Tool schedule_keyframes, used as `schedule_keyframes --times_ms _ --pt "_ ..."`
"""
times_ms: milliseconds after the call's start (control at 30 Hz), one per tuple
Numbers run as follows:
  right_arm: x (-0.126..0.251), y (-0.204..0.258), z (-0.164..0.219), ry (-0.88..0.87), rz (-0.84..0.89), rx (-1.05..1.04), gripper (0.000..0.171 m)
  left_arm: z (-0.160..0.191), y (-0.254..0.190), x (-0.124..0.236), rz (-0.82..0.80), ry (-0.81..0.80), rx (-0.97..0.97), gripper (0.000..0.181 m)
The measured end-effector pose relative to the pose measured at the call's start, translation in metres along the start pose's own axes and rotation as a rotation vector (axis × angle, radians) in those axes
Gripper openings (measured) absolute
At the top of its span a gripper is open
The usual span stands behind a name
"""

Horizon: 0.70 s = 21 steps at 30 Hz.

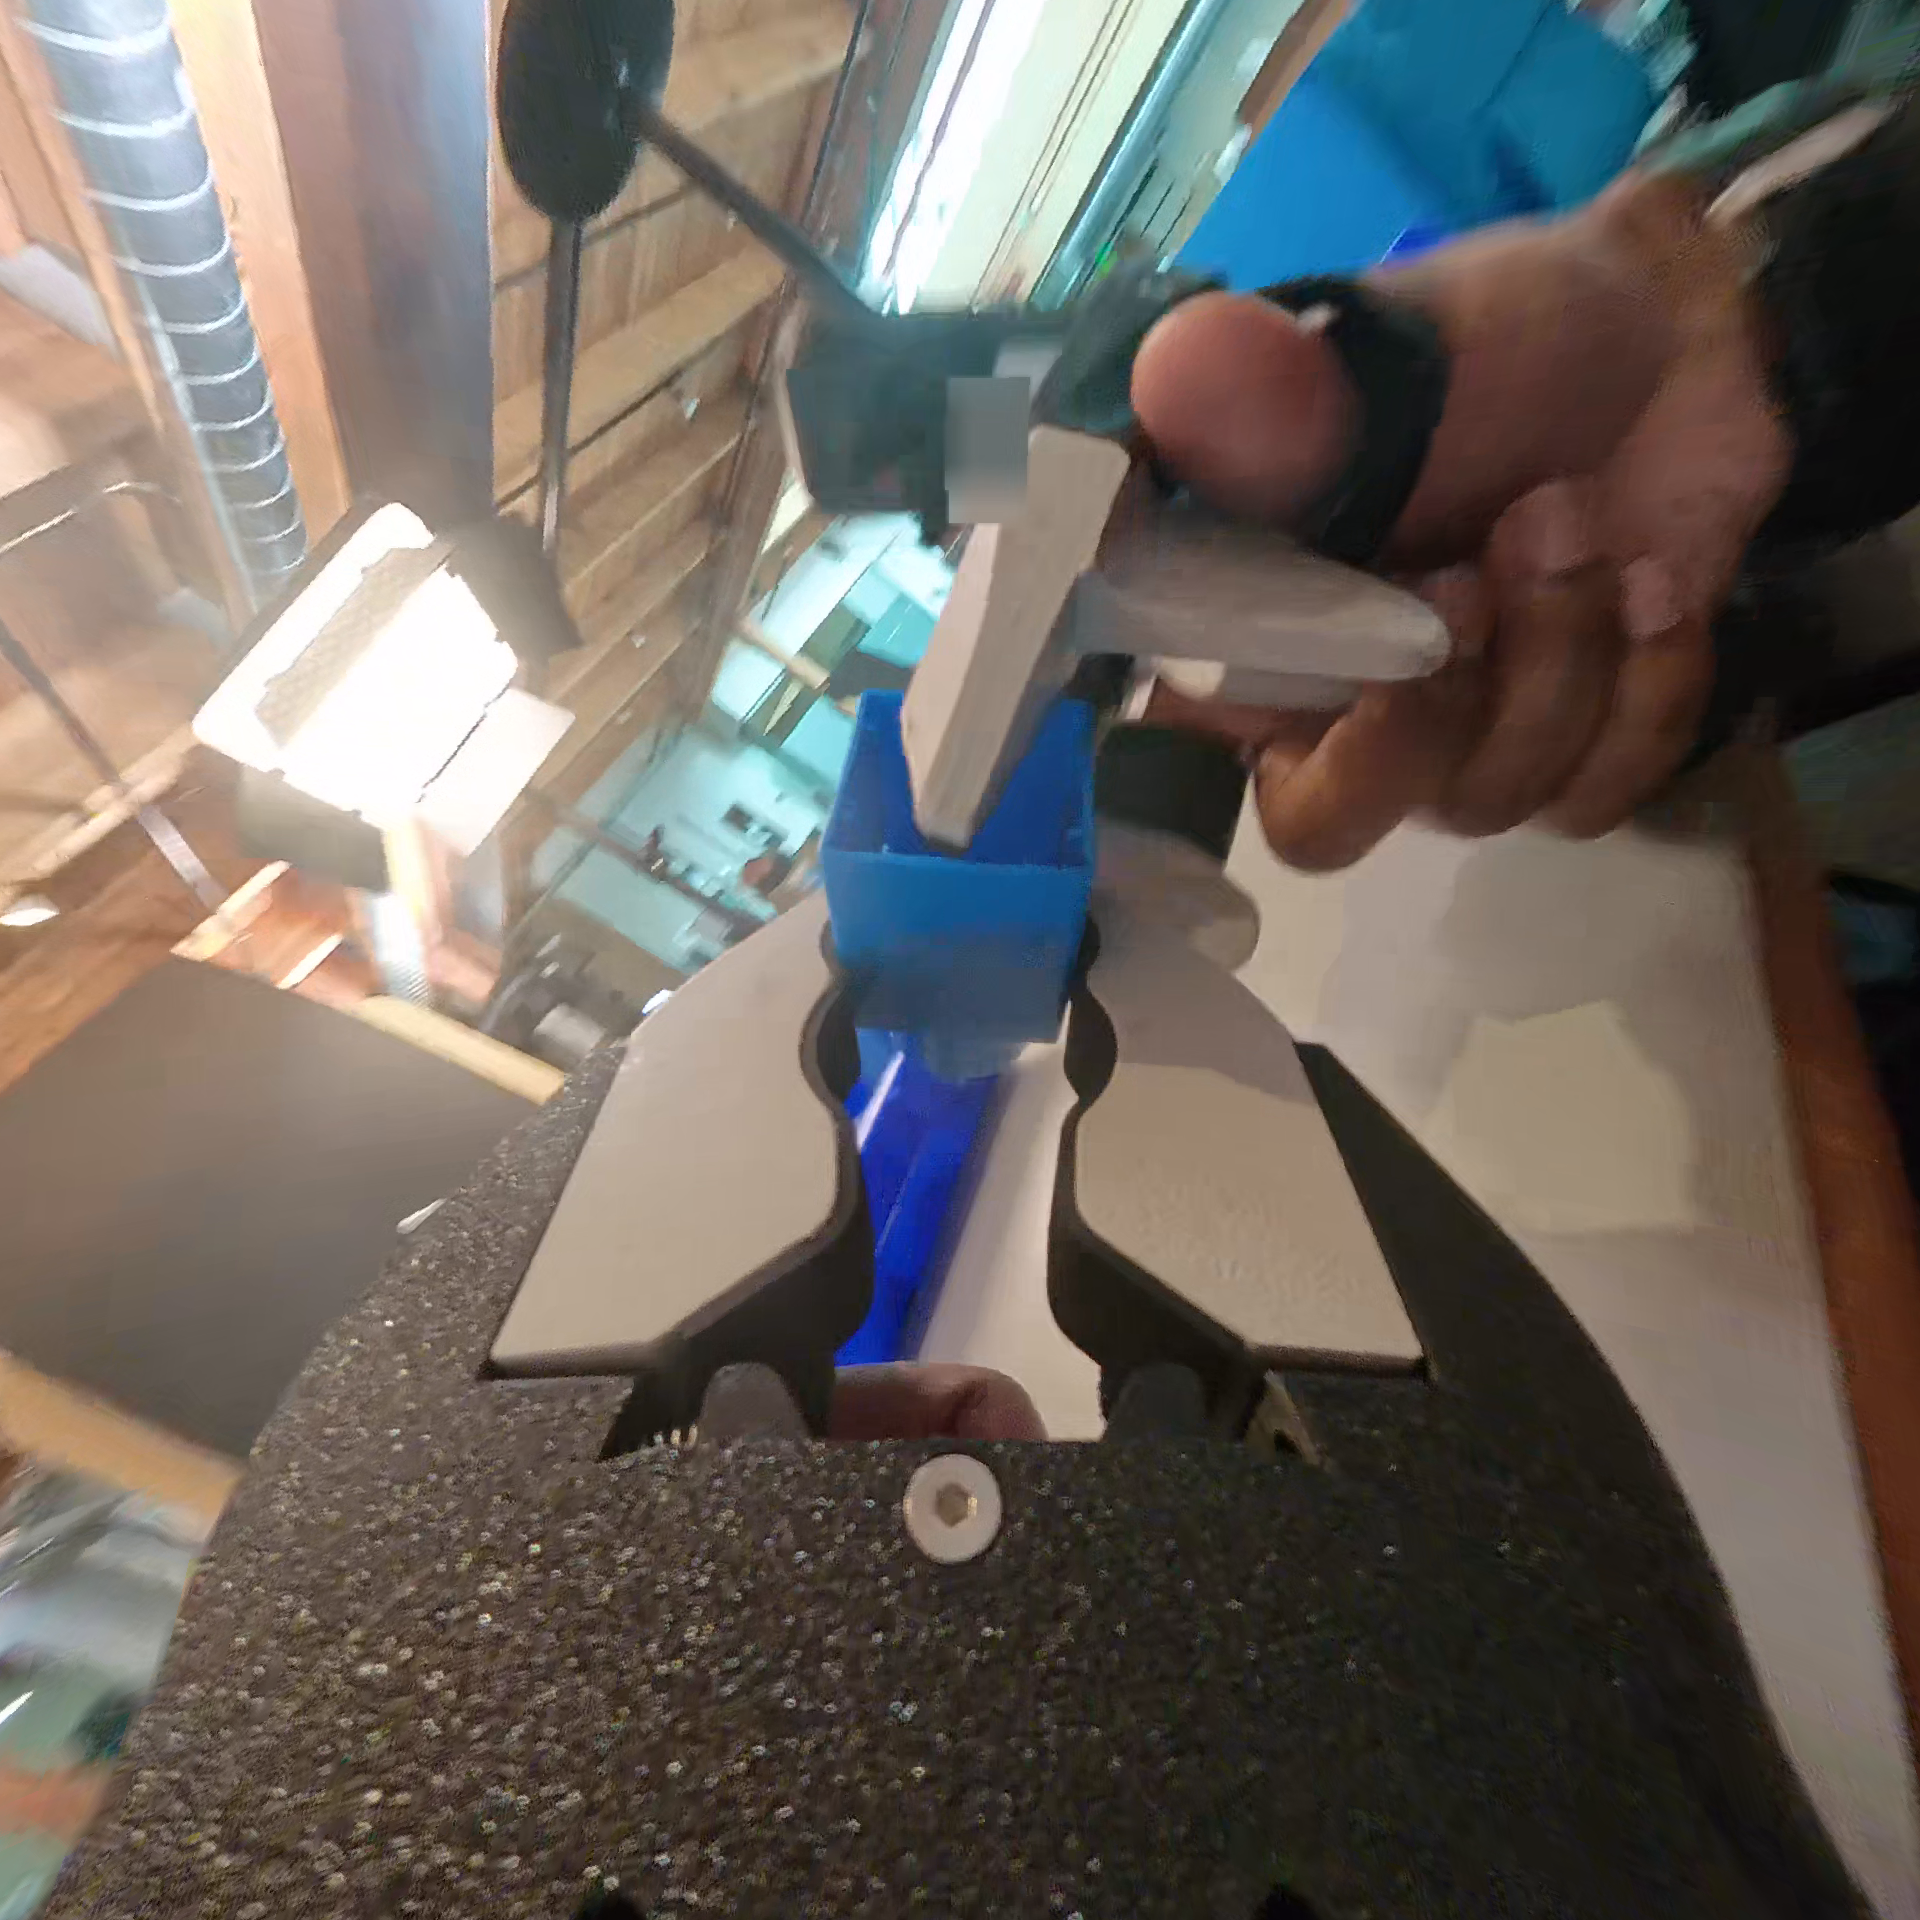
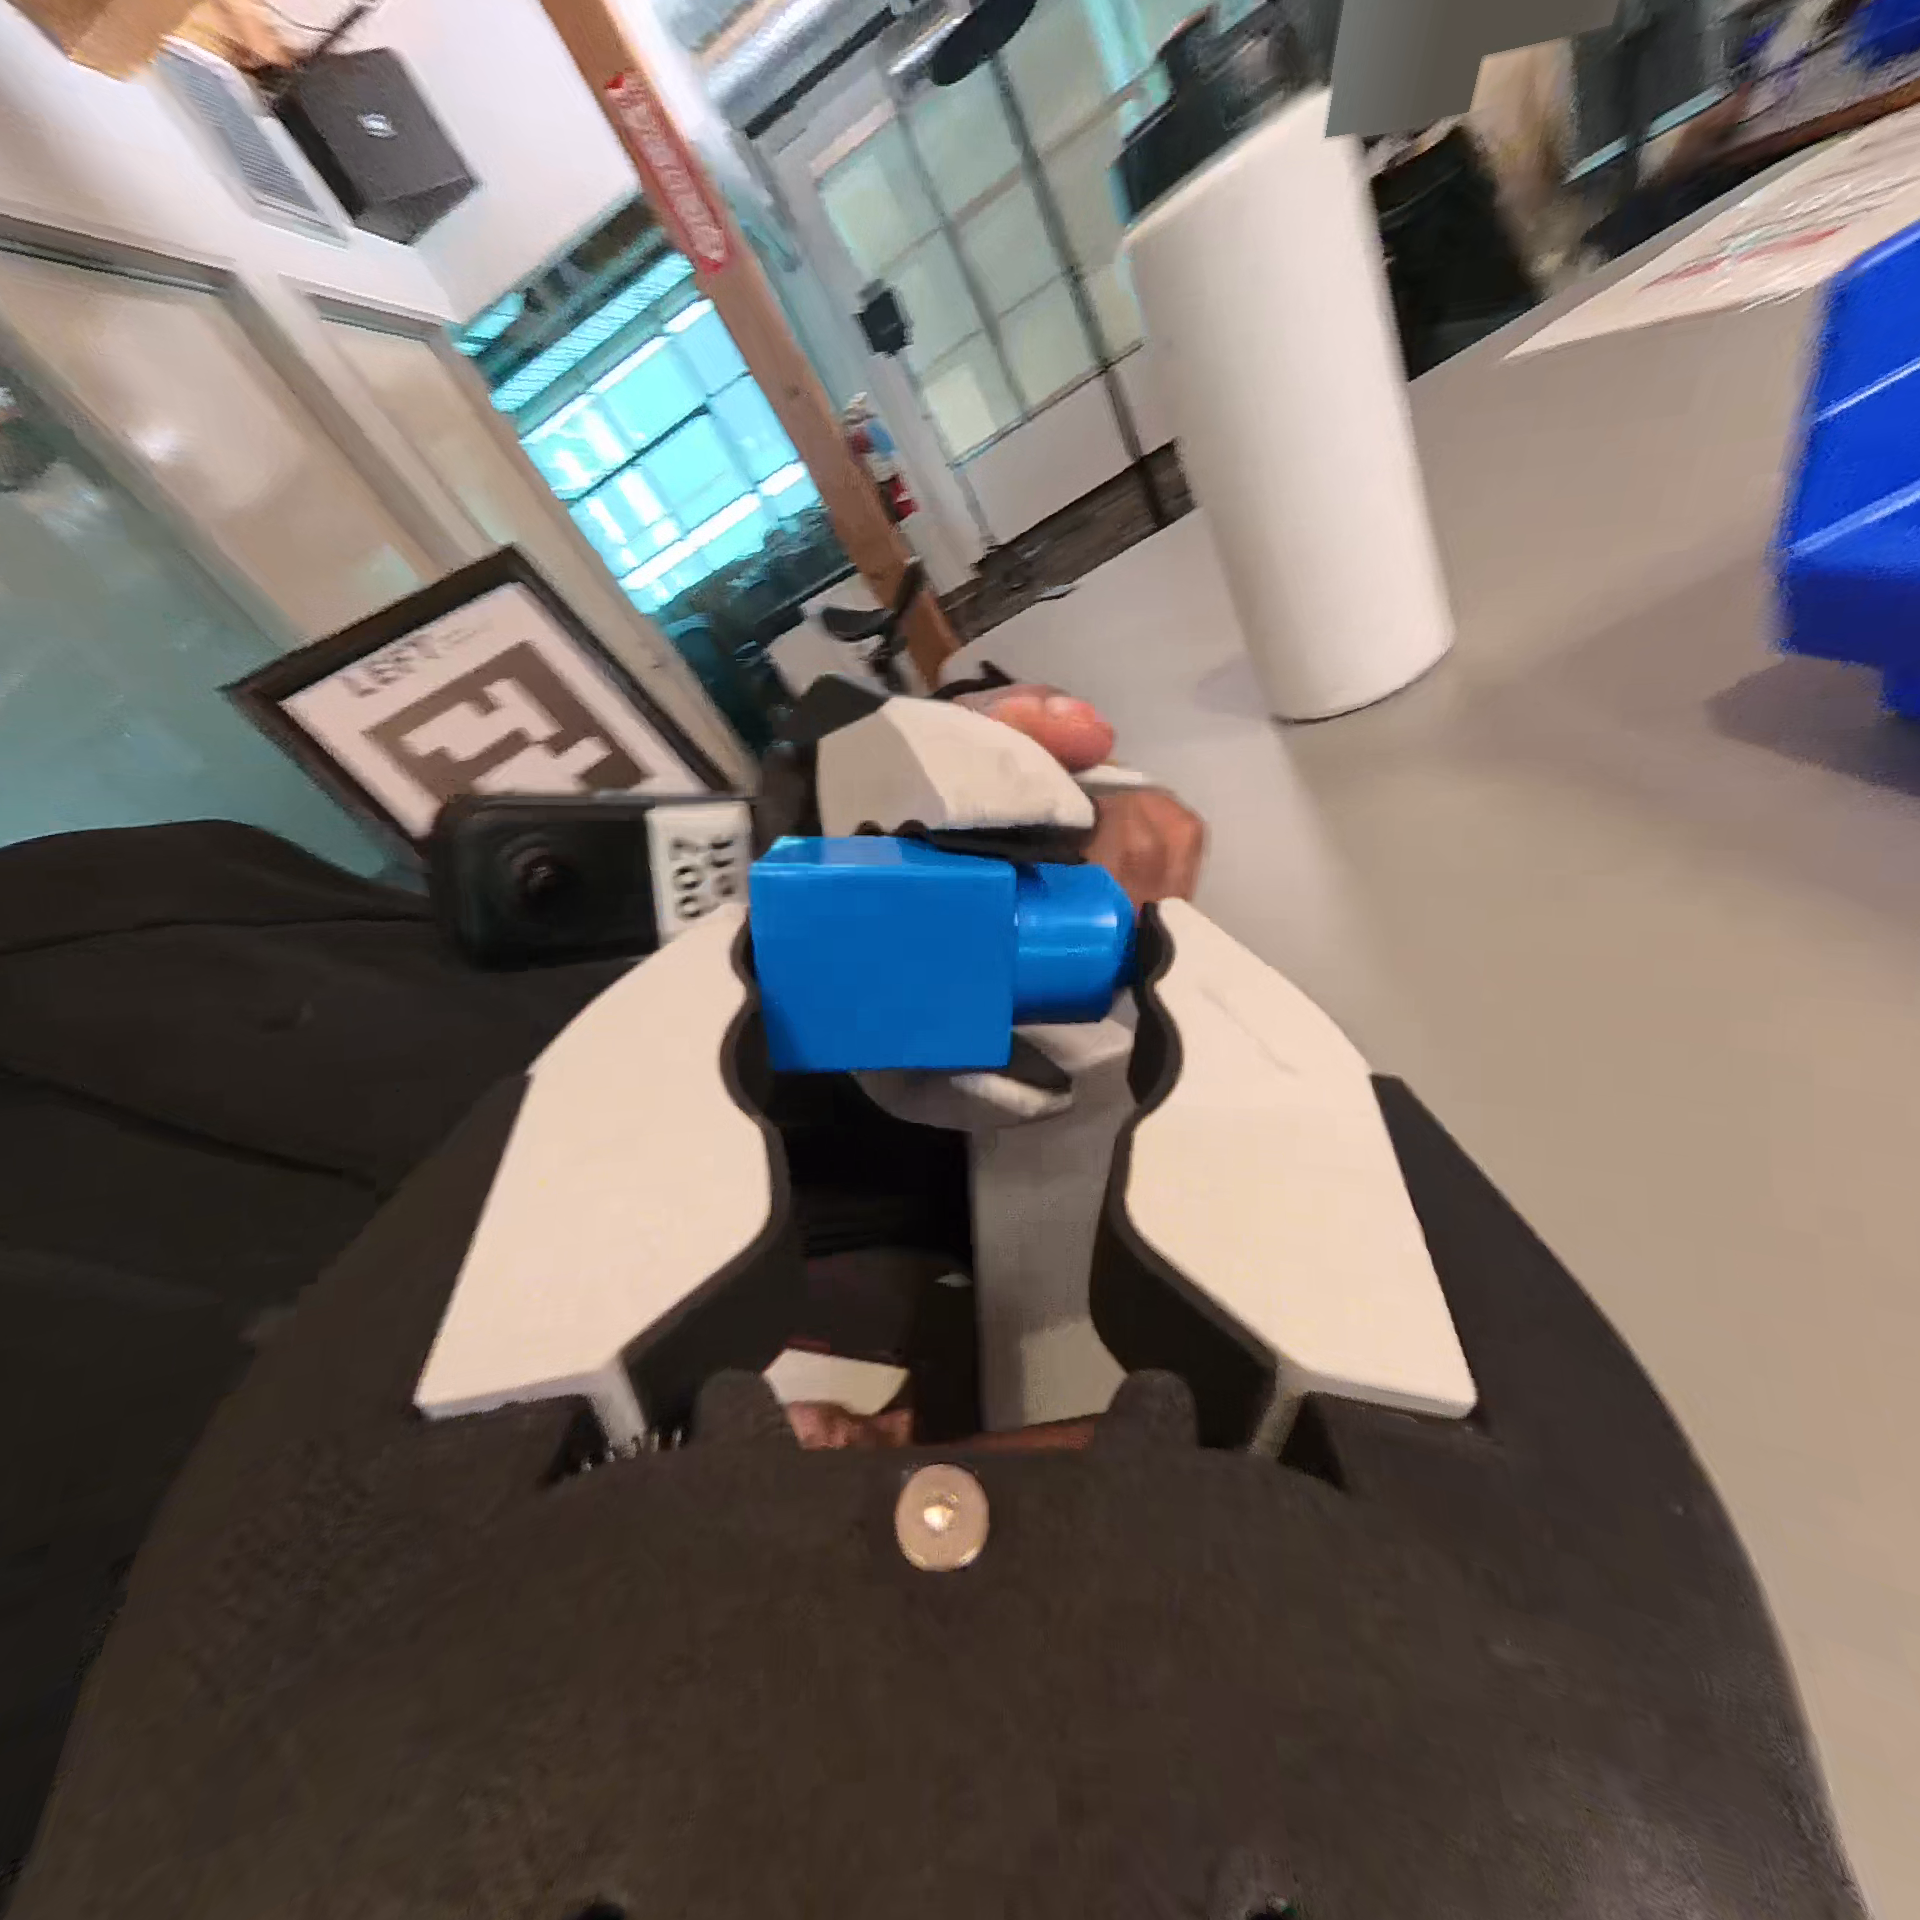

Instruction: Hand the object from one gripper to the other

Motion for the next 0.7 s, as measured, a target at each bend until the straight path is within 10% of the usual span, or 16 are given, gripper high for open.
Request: schedule_keyframes --times_ms 367,433,700 --pt "0.005 -0.016 -0.012 0.01 0.62 0.584 0.061 0.029 0.013 -0.012 -0.242 0.324 -0.25 0.037" --pt "0.003 -0.016 -0.011 0.015 0.646 0.659 0.039 0.033 0.014 -0.012 -0.246 0.336 -0.252 0.038" --pt "0.019 -0.012 -0.024 -0.084 0.47 0.529 0.038 0.023 0.03 0.0 -0.125 0.086 0.268 0.069"
Point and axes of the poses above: each gripper's, where its closed fingertips meet, x back along the fingers, z out of its underside, y = z × x across the jaws, the point moved 3 cm from there along x, back along the fingers, and after that the axes turned 2 degrees about -x, right-handed, at the moved point
